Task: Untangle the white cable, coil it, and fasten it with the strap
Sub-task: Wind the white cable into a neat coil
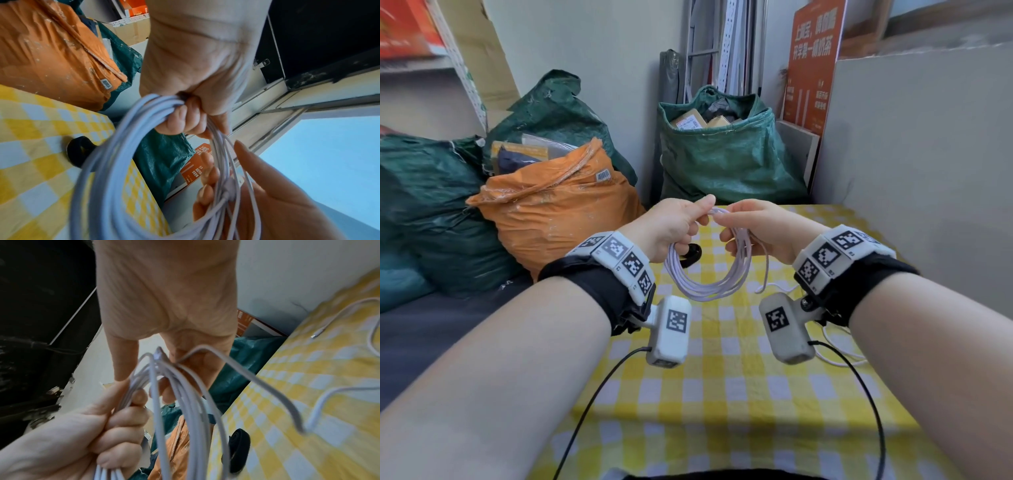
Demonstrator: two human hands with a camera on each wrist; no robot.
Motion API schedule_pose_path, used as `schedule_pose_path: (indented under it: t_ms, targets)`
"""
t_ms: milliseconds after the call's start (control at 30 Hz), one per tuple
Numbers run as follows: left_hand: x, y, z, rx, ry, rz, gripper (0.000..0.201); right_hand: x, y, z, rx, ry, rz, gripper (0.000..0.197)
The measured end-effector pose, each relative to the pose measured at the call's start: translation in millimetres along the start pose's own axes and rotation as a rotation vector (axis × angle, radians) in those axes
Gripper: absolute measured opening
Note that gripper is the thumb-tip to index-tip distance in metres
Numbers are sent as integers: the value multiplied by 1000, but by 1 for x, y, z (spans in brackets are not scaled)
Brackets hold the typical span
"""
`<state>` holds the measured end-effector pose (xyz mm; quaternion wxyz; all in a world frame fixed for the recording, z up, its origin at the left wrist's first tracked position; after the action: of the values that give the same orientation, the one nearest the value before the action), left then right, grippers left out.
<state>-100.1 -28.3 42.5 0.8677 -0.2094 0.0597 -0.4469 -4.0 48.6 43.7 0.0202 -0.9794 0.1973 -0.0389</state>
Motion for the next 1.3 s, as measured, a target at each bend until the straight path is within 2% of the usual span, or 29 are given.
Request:
schedule_pose_path:
  t_ms: [133, 233, 400, 467, 533, 667, 733, 800, 900, 1067, 1300]
  targets:
    - [0, -7, 1, 206, 6, 58, 41, 4, -9, 4, -114, 14, 20, 28]
    - [0, -10, -1, 297, -12, 91, 42, 5, -3, 5, -146, 31, 3, 24]
    - [-1, -5, -5, 358, -46, 40, 43, 3, -3, -2, -152, -33, 96, 28]
    - [-1, -4, -8, 286, -59, 6, 47, 4, -6, -4, -70, -44, 133, 30]
    - [1, -5, -8, 109, -50, -20, 51, 5, -8, -4, -6, -33, 145, 29]
    - [7, -1, 2, -116, 8, -127, 52, 8, 0, -2, 219, 24, 52, 25]
    - [8, 7, 10, -229, 33, -178, 53, 7, 8, -2, 399, 51, 12, 32]
    - [11, 18, 10, -389, -4, -244, 56, 5, 13, -2, 559, 65, 17, 37]
    - [17, 30, 5, -437, -82, -351, 56, 6, 13, -7, 673, 61, 23, 33]
    - [9, 18, 6, -464, -9, -209, 58, 5, 5, -6, 575, -8, 57, 36]
    - [5, 5, 4, -125, 25, -72, 45, 6, -17, 1, 186, 6, 152, 33]
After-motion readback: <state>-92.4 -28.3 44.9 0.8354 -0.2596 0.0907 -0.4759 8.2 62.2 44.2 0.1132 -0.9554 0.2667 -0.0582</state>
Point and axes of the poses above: each hand's wrist, its own x-axis away from the middle knuckle, its own y-axis out of the palm, z = x × y, the point moved 8 cm from there along -x, towards the middle knuckle, and after that the axes turned 11 degrees about -x, right-handed, at the moved point
